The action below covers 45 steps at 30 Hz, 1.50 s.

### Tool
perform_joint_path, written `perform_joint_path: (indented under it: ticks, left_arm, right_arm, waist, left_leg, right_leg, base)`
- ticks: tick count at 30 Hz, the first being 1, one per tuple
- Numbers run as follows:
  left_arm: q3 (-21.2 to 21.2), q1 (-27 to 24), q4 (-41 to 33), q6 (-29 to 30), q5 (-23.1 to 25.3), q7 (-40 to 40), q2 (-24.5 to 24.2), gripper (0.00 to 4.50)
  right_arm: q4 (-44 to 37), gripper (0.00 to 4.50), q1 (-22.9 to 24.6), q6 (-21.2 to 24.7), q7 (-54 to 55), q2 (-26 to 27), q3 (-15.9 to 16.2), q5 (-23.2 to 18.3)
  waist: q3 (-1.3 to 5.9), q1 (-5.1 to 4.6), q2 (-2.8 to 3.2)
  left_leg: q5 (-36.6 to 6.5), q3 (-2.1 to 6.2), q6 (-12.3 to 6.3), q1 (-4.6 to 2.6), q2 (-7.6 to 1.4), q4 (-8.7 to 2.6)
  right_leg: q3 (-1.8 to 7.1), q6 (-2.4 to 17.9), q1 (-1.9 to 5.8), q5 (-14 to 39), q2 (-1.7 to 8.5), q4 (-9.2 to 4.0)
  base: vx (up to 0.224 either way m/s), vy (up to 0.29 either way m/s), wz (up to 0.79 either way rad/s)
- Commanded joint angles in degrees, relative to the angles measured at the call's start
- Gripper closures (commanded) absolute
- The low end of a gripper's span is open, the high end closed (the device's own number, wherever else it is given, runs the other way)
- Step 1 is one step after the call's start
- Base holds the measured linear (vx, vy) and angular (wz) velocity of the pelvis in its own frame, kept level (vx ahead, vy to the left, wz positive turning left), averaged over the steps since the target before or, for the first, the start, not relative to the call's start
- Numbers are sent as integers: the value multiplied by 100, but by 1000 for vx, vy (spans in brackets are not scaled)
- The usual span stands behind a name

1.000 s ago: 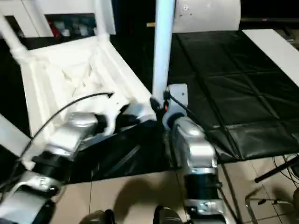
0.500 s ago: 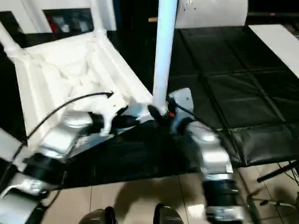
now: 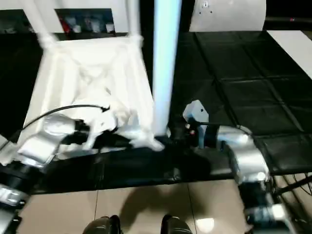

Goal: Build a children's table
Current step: Rotate leg to tighten

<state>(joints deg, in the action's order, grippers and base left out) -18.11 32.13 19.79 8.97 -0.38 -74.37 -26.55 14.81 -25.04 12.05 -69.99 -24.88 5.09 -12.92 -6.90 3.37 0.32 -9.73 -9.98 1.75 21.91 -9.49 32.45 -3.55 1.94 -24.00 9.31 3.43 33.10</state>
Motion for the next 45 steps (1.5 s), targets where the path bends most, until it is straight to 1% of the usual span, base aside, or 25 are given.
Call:
perform_joint_path:
  ticks: [1,4,5,8,11,15,17,23,25,26,27,28,29,30,32,33,35,36,37,38,39,40,41,43,45]
  left_arm:
    - [-360,19,67,-169,28,-430,-63,450]
    - [-404,46,137,-287,59,-509,-117,450]
    - [-409,51,152,-311,64,-512,-125,450]
    - [-409,77,231,-389,57,-543,-124,450]
    - [-395,100,298,-450,66,-574,-102,450]
    - [-392,103,337,-480,57,-566,-78,450]
    - [-391,96,345,-485,47,-557,-70,450]
    - [-362,73,416,-446,16,-492,-23,450]
    - [-299,58,394,-331,-61,-448,41,450]
    - [-247,47,336,-202,-131,-400,92,450]
    - [-204,38,286,-95,-187,-362,134,450]
    - [-153,41,228,37,-224,-253,201,450]
    - [-99,45,173,197,-260,-116,280,450]
    - [-30,65,126,409,-285,117,414,450]
    - [-2,92,142,524,-277,280,508,450]
    - [16,109,161,564,-271,363,556,450]
    - [76,165,226,695,-252,637,712,450]
    - [152,215,262,827,-281,879,888,450]
    - [226,292,281,1023,-288,1294,1203,450]
    - [245,331,297,1097,-263,1504,1348,450]
    - [256,346,282,1163,-230,1617,1425,450]
    - [279,376,278,1260,-195,1809,1558,450]
    - [295,388,282,1285,-180,1894,1608,450]
    - [402,477,303,1478,-112,2479,1991,450]
    - [438,516,329,1503,-63,2762,2158,450]
  right_arm:
    - [205,59,-118,-129,-446,-73,159,-56]
    - [370,94,-205,-200,-730,-112,274,-81]
    - [404,94,-224,-206,-784,-116,296,-88]
    - [550,128,-307,-268,-1012,-154,393,-87]
    - [725,153,-413,-344,-1138,-153,452,-69]
    - [836,176,-466,-369,-1262,-162,495,-62]
    - [839,205,-462,-329,-1323,-168,510,-76]
    - [606,244,-301,-36,-1392,-147,533,-290]
    - [469,249,-223,157,-1301,-92,480,-404]
    - [335,249,-151,311,-1185,-45,452,-470]
    - [225,250,-92,432,-1089,-6,430,-517]
    - [34,250,-2,639,-841,78,407,-556]
    - [-146,250,86,756,-542,193,400,-536]
    - [-363,250,196,820,-79,381,422,-418]
    - [-445,250,239,890,271,524,431,-297]
    - [-475,250,252,951,407,596,426,-274]
    - [-576,250,297,1156,852,833,406,-201]
    - [-666,250,329,1300,1225,1085,376,-163]
    - [-798,250,356,1645,1979,1591,310,-101]
    - [-820,250,359,1736,2301,1806,305,-26]
    - [-878,250,377,1821,2494,1914,310,20]
    - [-872,250,372,1889,2809,2104,294,104]
    - [-860,250,365,1911,2923,2174,278,124]
    - [-718,250,288,1956,3731,2666,189,277]
    - [-603,250,234,1866,4042,2856,181,381]
  waist:
    - [385,-18,-50]
    - [395,5,-44]
    - [386,10,-50]
    - [381,14,-58]
    - [376,11,-60]
    - [383,18,-69]
    - [376,20,-70]
    - [358,42,-75]
    - [360,51,-74]
    - [352,57,-48]
    - [358,73,-59]
    - [362,87,-63]
    - [356,96,-40]
    - [348,93,-49]
    - [316,62,-64]
    - [301,44,-69]
    - [259,-38,-77]
    - [259,-55,-72]
    - [243,-90,-66]
    - [234,-113,-65]
    - [225,-164,-81]
    - [222,-198,-80]
    - [227,-210,-76]
    - [208,-251,-75]
    - [222,-265,-80]
  left_leg:
    - [-730,69,-651,-121,-402,-318]
    - [-556,71,-781,-98,-394,-297]
    - [-582,67,-795,-98,-396,-297]
    - [-632,73,-758,-88,-395,-303]
    - [-696,67,-707,-105,-393,-304]
    - [-581,68,-747,-102,-401,-298]
    - [-547,69,-793,-95,-402,-298]
    - [-701,68,-727,-111,-405,-313]
    - [-695,69,-712,-110,-407,-315]
    - [-699,68,-705,-111,-408,-317]
    - [-703,68,-694,-119,-413,-317]
    - [-661,69,-688,-119,-418,-320]
    - [-641,73,-678,-116,-416,-325]
    - [-693,76,-634,-114,-420,-338]
    - [-957,82,-479,-111,-397,-364]
    - [-1155,96,-376,-119,-372,-372]
    - [-1432,128,-209,-111,-363,-420]
    - [-1504,144,-177,-108,-361,-428]
    - [-1577,150,-116,-109,-360,-444]
    - [-1626,149,-66,-119,-364,-453]
    - [-1836,175,30,-144,-341,-457]
    - [-1854,198,62,-116,-325,-465]
    - [-1896,199,32,-128,-327,-467]
    - [-2013,183,40,-177,-322,-455]
    - [-1987,191,15,-166,-310,-456]
  right_leg:
    - [309,1473,327,831,499,-285]
    - [294,1540,340,610,503,-251]
    - [294,1541,336,672,507,-259]
    - [287,1500,344,860,511,-275]
    - [287,1471,328,1037,512,-293]
    - [288,1485,331,865,506,-266]
    - [285,1503,332,805,507,-263]
    - [287,1421,316,1151,511,-304]
    - [288,1407,318,1163,508,-303]
    - [292,1411,312,1157,506,-306]
    - [291,1404,310,1165,508,-308]
    - [295,1414,309,1093,506,-298]
    - [294,1406,312,1075,501,-298]
    - [295,1382,307,1166,512,-314]
    - [299,1277,291,1634,530,-374]
    - [295,1133,291,2108,547,-429]
    - [290,912,272,2733,534,-487]
    - [281,846,282,2876,541,-498]
    - [290,762,262,3008,541,-520]
    - [296,743,244,3057,532,-535]
    - [276,656,217,3375,540,-564]
    - [263,538,250,3552,553,-576]
    - [273,474,225,3596,560,-611]
    - [287,467,157,3689,551,-646]
    - [284,417,180,3675,548,-644]
  base:
    - [0,0,0]
    - [0,0,0]
    - [0,0,0]
    - [0,0,0]
    - [0,0,0]
    - [0,0,0]
    - [0,0,0]
    - [0,0,0]
    - [0,0,0]
    - [0,0,0]
    - [0,0,0]
    - [0,0,0]
    - [0,0,0]
    - [0,0,0]
    - [0,0,0]
    - [0,0,0]
    - [0,0,0]
    - [0,0,0]
    - [0,0,0]
    - [0,0,0]
    - [0,0,0]
    - [0,0,0]
    - [0,0,0]
    - [0,0,0]
    - [0,0,0]
